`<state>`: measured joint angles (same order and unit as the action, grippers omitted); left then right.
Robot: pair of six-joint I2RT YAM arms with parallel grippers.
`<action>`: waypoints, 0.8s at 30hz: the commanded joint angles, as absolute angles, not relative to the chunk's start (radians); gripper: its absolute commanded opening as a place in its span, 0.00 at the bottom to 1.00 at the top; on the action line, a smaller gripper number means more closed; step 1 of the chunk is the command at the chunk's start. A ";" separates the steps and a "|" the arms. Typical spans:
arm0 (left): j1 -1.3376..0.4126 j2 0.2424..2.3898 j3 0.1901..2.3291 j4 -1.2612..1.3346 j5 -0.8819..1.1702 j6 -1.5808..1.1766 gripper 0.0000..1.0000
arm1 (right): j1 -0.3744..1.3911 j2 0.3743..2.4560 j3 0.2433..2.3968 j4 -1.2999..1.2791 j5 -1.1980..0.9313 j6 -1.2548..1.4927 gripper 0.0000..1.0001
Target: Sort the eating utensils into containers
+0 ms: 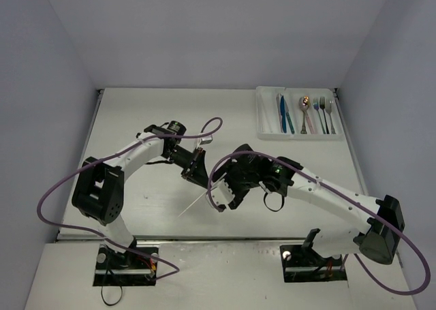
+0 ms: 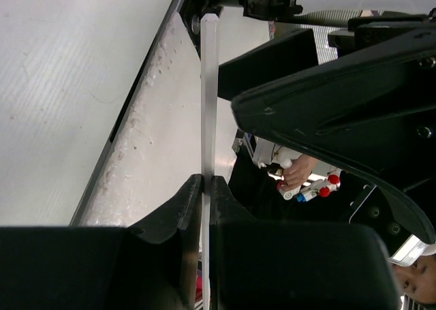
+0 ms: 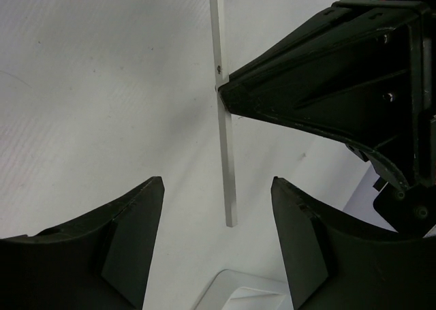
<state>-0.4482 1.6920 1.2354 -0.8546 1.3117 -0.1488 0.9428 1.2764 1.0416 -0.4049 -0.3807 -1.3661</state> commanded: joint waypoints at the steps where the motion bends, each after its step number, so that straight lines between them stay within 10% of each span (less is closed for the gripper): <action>1: -0.469 1.684 1.280 -0.909 1.342 -0.081 0.00 | 0.946 1.299 1.065 -0.379 -0.364 -1.368 0.59; 12: -0.474 1.676 1.292 -0.932 1.338 -0.045 0.02 | 0.947 1.332 1.076 -0.380 -0.354 -1.357 0.08; 14: -0.474 1.673 1.297 -0.936 1.333 -0.030 0.24 | 0.950 1.335 1.079 -0.380 -0.353 -1.353 0.02; 16: -0.473 1.663 1.308 -0.940 1.297 -0.016 0.69 | 0.950 1.336 1.081 -0.382 -0.352 -1.352 0.00; 18: -0.472 1.649 1.316 -0.942 1.264 -0.009 0.85 | 0.950 1.335 1.082 -0.381 -0.352 -1.353 0.00; 24: -0.431 1.603 1.420 -0.942 1.139 -0.003 0.91 | 0.966 1.330 1.077 -0.380 -0.325 -1.366 0.00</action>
